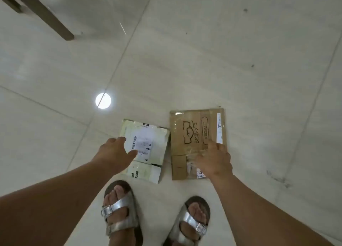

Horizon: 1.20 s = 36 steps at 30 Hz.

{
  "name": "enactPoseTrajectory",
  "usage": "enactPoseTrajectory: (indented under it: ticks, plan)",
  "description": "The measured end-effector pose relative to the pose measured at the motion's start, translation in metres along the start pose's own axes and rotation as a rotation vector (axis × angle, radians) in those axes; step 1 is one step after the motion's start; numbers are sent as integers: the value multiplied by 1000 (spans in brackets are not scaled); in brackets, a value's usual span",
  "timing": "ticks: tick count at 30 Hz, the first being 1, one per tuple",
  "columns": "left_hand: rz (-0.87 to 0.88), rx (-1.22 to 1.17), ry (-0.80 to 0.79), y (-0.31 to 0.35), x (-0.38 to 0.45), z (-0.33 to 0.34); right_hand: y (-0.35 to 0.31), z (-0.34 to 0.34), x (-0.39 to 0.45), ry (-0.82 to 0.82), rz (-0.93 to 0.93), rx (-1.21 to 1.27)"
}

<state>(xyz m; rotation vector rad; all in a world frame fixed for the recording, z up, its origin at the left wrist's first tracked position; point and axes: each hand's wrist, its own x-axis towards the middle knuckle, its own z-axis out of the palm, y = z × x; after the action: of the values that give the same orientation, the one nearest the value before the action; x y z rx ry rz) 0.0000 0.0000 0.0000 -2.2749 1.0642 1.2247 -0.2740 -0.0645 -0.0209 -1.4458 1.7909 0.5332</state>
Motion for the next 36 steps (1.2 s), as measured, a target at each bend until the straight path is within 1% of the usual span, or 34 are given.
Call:
enactPoseTrajectory:
  ticks: [4, 9, 11, 12, 14, 15, 17, 19, 20, 22, 24, 27, 30, 32, 36]
  plan:
    - [-108, -114, -20, -3, 48, 23, 17, 27, 48, 2, 125, 104]
    - [-226, -426, -14, -13, 84, 49, 31, 48, 86, 35, 318, 259]
    - [-284, -570, -25, -14, 90, 56, 33, 50, 90, 61, 370, 316]
    - [-307, -608, -13, -13, 92, 60, 31, 51, 88, 69, 388, 299]
    - [-341, -617, 33, -13, 93, 62, 27, 51, 82, 89, 421, 220]
    - [-356, -620, 65, -14, 93, 61, 24, 49, 80, 106, 438, 221]
    - [-390, -657, 114, -15, 90, 55, 22, 43, 74, 121, 480, 326]
    - [-403, -721, 131, -17, 85, 45, 22, 33, 66, 85, 475, 425]
    - [-400, -751, 144, -16, 80, 39, 21, 27, 61, 58, 456, 447]
    - [-372, -759, 171, -13, 67, 23, 14, 13, 49, 17, 388, 395]
    - [-327, -668, 193, -6, 50, 6, -3, 0, 33, 14, 314, 322]
    - [-200, -537, 213, 10, 15, -29, -43, -25, -5, 4, 285, 255]
    - [-54, -451, 243, 23, -27, -77, -85, -59, -47, -19, 178, 172]
    - [26, -412, 253, 27, -56, -117, -113, -91, -77, 49, 141, 88]
    - [73, -386, 268, 29, -114, -221, -168, -181, -135, 220, 108, -31]
